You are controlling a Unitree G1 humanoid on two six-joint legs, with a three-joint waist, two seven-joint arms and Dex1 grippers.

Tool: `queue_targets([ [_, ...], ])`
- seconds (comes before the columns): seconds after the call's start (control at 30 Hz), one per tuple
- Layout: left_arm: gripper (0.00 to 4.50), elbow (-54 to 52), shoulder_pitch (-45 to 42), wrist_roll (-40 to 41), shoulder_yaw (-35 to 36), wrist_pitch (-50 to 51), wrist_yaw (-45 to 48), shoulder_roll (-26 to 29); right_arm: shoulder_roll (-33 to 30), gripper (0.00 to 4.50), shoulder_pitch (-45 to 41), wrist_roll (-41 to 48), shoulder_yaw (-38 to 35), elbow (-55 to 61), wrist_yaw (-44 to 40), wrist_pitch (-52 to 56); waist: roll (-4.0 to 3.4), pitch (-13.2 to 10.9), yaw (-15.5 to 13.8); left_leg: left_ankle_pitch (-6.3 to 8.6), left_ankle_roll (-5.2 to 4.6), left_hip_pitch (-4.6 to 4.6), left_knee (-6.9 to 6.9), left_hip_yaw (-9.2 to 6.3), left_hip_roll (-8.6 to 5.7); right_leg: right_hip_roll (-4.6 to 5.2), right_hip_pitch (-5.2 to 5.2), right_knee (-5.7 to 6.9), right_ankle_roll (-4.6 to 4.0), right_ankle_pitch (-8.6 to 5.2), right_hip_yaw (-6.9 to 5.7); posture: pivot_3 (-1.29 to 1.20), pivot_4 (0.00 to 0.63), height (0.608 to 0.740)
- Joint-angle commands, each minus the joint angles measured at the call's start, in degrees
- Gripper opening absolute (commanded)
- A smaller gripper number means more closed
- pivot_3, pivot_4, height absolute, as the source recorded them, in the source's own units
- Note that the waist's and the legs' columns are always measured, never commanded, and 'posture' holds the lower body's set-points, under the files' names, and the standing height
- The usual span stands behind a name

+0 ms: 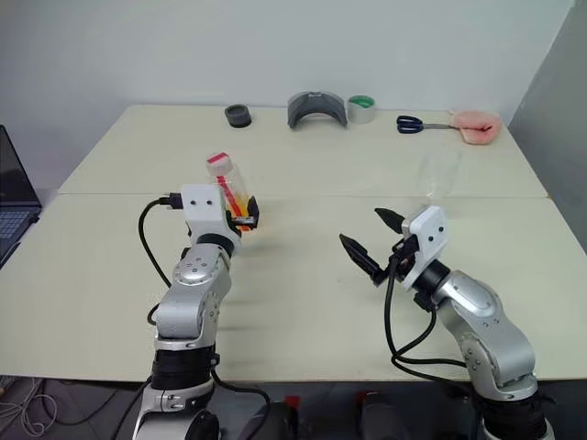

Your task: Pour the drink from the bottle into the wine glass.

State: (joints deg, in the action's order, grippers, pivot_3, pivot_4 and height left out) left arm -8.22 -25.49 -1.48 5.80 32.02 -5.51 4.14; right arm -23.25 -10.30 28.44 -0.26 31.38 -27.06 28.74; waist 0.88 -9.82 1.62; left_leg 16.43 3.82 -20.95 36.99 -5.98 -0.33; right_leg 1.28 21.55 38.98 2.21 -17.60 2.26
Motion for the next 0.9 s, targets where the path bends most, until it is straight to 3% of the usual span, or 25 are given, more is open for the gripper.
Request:
queue_targets([
  [0.03,4.49,0.6,-2.7,0.1,0.5,-2.0,-0.2,0.3,0.4,4.5,-1.9,2.1,0.1,2.3,-0.5,0.7,0.03,0.0,0.0,0.0,0.0,0.0,0.0,-0.01,0.0,0.0,0.0,0.0,0.0,0.0,0.0,0.0,0.15,0.74],
  [0.9,4.49,14.6,-11.3,0.1,1.4,-9.1,-1.7,1.9,0.5,4.5,-2.7,1.4,3.0,2.5,-1.7,1.1,0.07,0.0,0.0,-0.06,0.1,-0.01,0.0,-0.07,-0.01,0.03,0.03,0.0,0.0,0.0,0.0,0.0,0.15,0.74],
])
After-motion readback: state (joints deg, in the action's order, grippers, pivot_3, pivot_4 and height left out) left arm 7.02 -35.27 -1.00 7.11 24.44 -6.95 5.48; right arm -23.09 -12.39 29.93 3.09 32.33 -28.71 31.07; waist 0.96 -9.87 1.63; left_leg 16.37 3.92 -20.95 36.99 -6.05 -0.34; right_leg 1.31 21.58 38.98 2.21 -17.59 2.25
